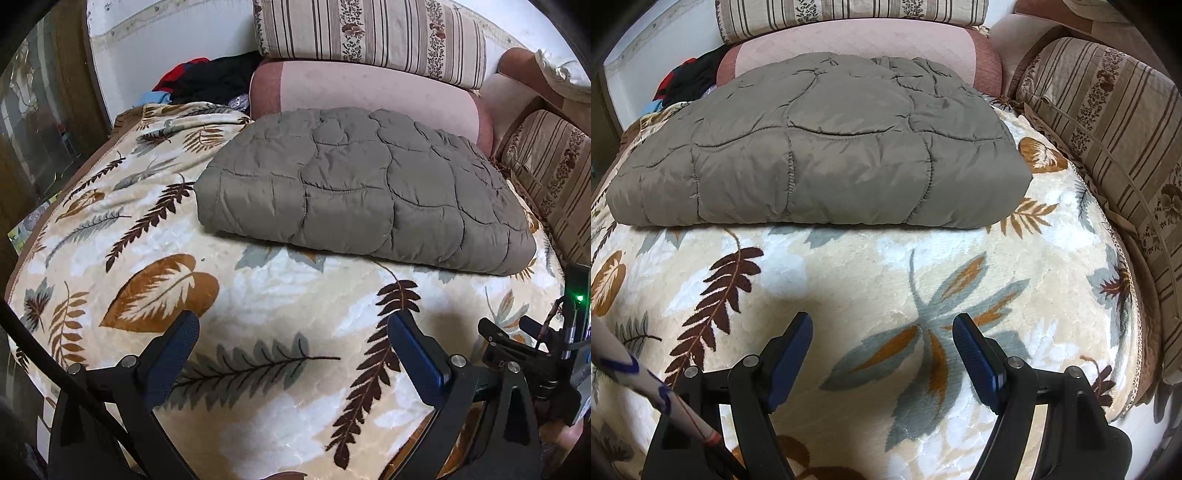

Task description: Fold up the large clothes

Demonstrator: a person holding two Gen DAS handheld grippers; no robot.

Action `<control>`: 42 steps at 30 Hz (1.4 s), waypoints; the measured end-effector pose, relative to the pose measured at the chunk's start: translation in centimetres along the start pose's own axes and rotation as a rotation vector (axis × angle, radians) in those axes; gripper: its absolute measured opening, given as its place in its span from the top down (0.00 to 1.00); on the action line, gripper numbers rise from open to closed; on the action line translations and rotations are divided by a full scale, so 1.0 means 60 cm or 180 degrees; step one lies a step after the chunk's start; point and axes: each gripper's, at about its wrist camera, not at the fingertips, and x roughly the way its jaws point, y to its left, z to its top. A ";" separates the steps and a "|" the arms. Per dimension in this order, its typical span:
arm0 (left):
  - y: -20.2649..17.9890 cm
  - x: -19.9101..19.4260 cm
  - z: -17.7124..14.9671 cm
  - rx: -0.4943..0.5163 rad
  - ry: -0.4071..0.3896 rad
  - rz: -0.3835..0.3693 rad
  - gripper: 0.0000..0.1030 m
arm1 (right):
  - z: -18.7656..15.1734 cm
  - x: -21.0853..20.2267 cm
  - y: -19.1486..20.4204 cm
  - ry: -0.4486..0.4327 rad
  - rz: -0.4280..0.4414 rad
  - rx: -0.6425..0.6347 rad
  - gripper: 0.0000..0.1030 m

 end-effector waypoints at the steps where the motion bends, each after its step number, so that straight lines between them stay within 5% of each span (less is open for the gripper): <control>1: 0.000 0.002 -0.001 -0.0003 0.0014 -0.0005 0.02 | -0.001 0.001 0.002 0.0009 0.0001 -0.0003 0.20; 17: 0.001 0.030 -0.013 -0.0004 0.0261 -0.0036 0.02 | 0.001 0.017 -0.025 0.0062 -0.0169 0.0121 0.20; 29: -0.002 0.027 -0.014 0.0012 0.0280 -0.0006 0.02 | 0.111 0.122 -0.088 0.0216 -0.0882 -0.0017 0.20; 33: 0.001 0.027 -0.014 -0.0008 0.0275 -0.0044 0.02 | 0.124 0.128 -0.127 0.0347 -0.0711 0.0275 0.20; 42: 0.004 0.047 -0.019 -0.0218 0.0446 -0.0267 0.02 | 0.035 0.046 -0.122 0.0209 -0.0378 0.0421 0.20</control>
